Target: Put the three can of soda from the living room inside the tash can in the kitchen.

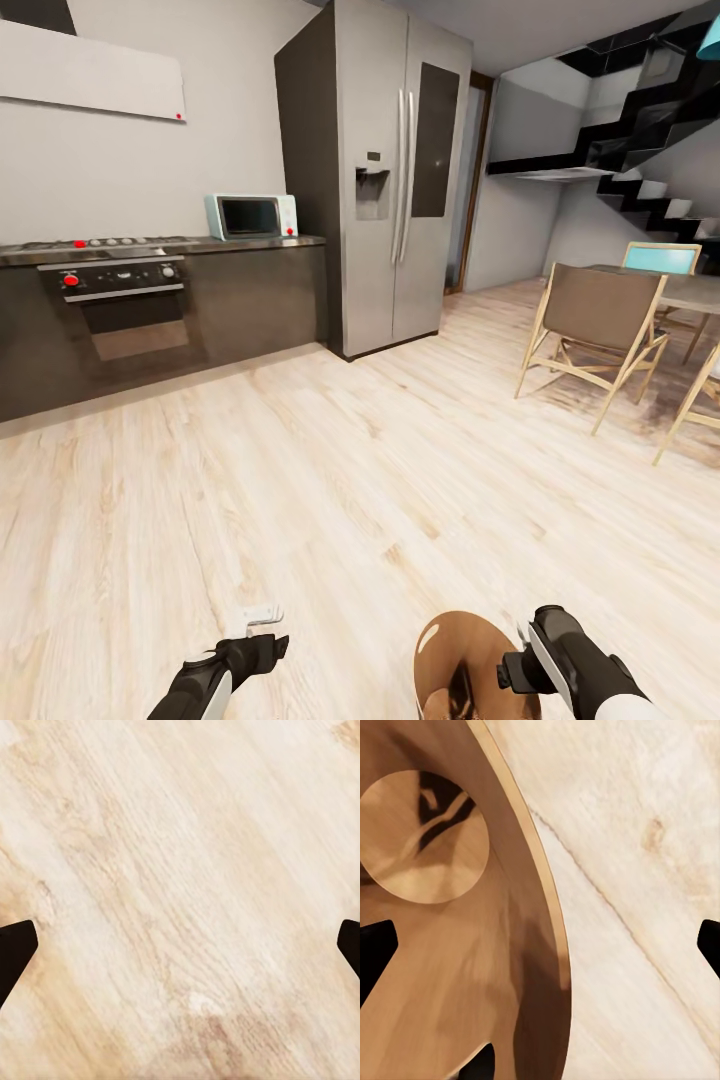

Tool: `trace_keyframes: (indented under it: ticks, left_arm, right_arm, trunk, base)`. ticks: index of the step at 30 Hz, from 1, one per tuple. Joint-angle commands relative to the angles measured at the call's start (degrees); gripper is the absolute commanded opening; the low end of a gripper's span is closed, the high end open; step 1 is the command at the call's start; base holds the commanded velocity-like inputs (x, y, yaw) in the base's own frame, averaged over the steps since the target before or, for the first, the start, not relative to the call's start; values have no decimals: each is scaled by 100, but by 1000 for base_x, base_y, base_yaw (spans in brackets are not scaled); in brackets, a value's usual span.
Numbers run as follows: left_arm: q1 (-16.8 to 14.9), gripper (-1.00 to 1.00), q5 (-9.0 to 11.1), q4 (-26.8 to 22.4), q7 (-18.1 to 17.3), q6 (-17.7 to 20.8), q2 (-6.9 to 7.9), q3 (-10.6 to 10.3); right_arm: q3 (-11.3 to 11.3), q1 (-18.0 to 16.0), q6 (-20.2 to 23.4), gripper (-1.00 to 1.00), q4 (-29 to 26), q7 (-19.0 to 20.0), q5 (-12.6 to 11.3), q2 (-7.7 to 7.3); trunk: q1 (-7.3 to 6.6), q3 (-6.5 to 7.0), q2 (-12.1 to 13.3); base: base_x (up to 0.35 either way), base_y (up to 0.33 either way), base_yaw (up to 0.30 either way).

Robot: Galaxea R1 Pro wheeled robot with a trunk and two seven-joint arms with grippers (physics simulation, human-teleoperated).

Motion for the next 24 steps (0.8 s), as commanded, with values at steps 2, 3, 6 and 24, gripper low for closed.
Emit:
trace_keyframes:
  ticks: [2,3,6,24]
  left_arm:
    - [0,100,1,0,0,0,0,0]
    - [0,100,0,0,0,0,0,0]
    - [0,100,-1,0,0,0,0,0]
    - [0,100,-9,4,15,5,0,0]
  right_arm:
    - [0,-2,0,100,0,0,0,0]
    - [0,-3,0,100,0,0,0,0]
    - [0,-1,0,100,0,0,0,0]
    - [0,-1,0,-100,-4,6,12,-4]
  trunk:
    - [0,0,0]
    - [0,0,0]
    - [0,0,0]
    - [-26,222,13]
  base:
    - [0,0,0]
    - [0,0,0]
    - [0,0,0]
    - [0,0,0]
